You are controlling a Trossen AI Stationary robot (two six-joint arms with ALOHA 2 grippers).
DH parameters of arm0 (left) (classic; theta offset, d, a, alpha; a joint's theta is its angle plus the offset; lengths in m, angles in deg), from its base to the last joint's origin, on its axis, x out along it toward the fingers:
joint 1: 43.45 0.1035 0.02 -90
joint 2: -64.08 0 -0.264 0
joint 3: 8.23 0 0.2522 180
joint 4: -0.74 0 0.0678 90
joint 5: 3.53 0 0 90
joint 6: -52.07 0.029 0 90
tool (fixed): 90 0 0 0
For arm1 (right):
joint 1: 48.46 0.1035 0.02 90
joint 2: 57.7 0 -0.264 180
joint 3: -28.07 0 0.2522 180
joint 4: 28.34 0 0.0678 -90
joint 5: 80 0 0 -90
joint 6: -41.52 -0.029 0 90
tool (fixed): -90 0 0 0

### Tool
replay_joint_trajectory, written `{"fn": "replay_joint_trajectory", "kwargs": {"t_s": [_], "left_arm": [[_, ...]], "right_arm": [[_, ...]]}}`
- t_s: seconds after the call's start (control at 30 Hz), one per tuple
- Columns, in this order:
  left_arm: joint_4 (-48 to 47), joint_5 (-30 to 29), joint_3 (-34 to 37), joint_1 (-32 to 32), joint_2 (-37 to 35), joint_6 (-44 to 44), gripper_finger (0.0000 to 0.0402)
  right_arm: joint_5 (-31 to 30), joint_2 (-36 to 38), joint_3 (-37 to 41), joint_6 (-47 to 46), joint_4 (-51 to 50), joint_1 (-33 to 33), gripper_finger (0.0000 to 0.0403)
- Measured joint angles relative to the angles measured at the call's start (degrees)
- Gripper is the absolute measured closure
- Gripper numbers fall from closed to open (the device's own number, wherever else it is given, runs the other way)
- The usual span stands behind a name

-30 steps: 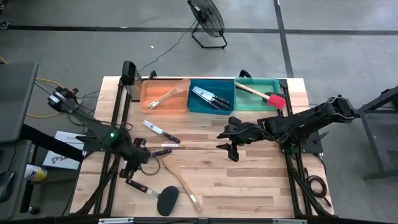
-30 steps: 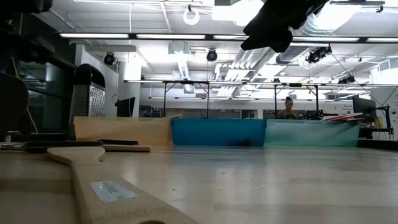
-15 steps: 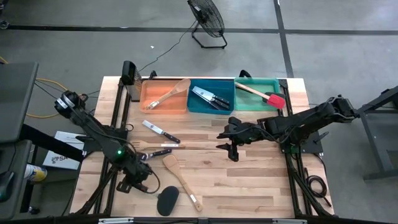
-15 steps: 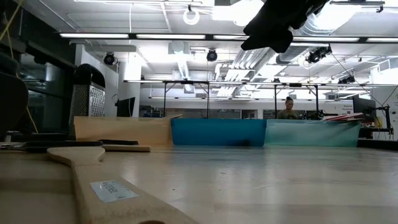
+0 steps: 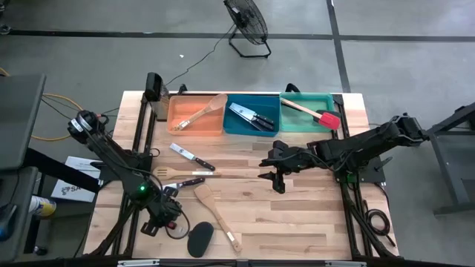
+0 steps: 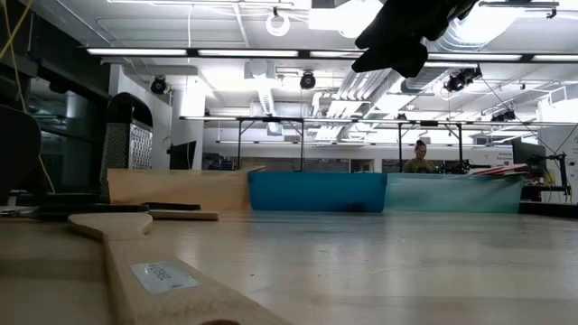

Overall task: Pick & Place Kitchen Items
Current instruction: Put black spatula into the green bin

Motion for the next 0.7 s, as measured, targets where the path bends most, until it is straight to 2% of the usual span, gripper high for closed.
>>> {"fn": "replay_joint_trajectory", "kwargs": {"t_s": [0.3, 0.6, 0.7], "left_arm": [[0.0, -1.6, 0.0, -5.5, 4.0, -1.8, 0.0194], [0.0, -11.6, 0.0, -10.9, 4.5, -4.5, 0.0194], [0.5, -12.7, 0.0, -12.3, 4.5, -4.6, 0.0194]], "right_arm": [[-0.3, 0.0, 0.0, -0.2, 0.0, 1.4, 0.0211], [-0.3, 0.0, 0.0, -0.4, -0.1, 1.4, 0.0211], [-0.3, 0.0, 0.0, -1.0, -0.1, 1.4, 0.0211]]}}
